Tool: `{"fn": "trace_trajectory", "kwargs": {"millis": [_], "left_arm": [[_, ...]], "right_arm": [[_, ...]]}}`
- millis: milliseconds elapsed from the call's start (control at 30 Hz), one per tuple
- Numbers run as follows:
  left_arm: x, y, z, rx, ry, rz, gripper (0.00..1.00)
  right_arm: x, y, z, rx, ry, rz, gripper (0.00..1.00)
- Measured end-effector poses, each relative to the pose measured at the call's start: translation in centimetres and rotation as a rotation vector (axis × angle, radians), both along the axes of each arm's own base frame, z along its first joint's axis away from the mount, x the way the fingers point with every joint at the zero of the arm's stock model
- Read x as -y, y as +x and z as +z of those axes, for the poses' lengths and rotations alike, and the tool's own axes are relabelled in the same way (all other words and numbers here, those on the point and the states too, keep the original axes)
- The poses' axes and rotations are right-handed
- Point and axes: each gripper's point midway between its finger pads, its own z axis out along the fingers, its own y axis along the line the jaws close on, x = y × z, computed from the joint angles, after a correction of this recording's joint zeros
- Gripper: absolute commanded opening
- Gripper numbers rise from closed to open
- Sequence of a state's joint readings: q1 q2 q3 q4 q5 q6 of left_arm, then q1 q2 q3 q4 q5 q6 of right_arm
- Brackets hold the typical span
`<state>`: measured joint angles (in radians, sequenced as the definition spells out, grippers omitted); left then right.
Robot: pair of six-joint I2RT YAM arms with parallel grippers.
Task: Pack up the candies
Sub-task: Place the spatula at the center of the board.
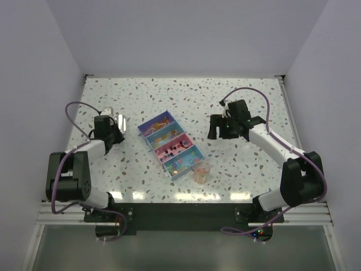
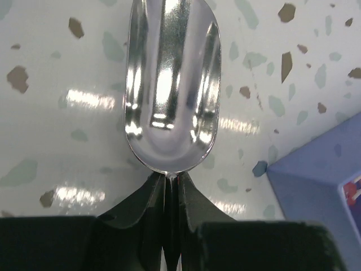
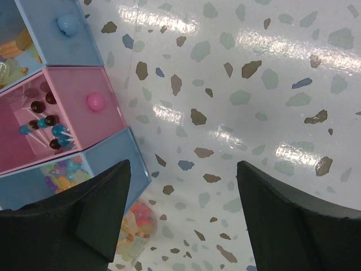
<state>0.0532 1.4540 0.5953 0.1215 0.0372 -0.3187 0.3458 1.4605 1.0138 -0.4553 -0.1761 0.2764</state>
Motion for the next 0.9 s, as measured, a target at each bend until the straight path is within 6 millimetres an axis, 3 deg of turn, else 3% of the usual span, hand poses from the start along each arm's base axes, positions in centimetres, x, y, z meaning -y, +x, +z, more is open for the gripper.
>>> {"fn": "trace_trajectory", "kwargs": {"millis": [100,167,200,300,400,600,733,800,900], "left_arm": [[0.6,2.9,0.1,0.024,-0.017,-0.046,0.20],[1.2,5.2,0.2,0.053,-0.037,-0.087,0.29],[1.4,5.9,0.3,0.067,-0.043,-0.100,0.40],[2.0,7.9,0.8,0.110,-0.052,-0.145,0.57],[2.4,9.0,1.9,0.142,-0.037,-0.183,0.66],[3.4,9.8,6.2,0.210,0.072,-0.276,0.69],[7.9,9.2,10.8,0.274,0.178,-0.435,0.69],[11.1,8.6,12.8,0.313,0.221,-0.542,0.69],[15.7,7.0,13.8,0.327,0.274,-0.706,0.70]], "right_arm": [[0.0,0.0,0.0,0.001,0.001,0.001,0.78],[0.0,0.0,0.0,0.001,0.000,0.001,0.79],[0.0,0.0,0.0,0.001,0.000,0.001,0.78],[0.0,0.0,0.0,0.002,-0.003,0.003,0.79],[0.1,0.0,0.2,0.008,-0.004,0.006,0.79],[0.2,-0.1,1.0,0.030,-0.001,0.006,0.79],[0.2,-0.1,1.1,0.036,-0.002,0.008,0.79],[0.2,-0.1,1.1,0.036,-0.002,0.008,0.79],[0.2,-0.1,1.2,0.037,-0.002,0.009,0.79]]}}
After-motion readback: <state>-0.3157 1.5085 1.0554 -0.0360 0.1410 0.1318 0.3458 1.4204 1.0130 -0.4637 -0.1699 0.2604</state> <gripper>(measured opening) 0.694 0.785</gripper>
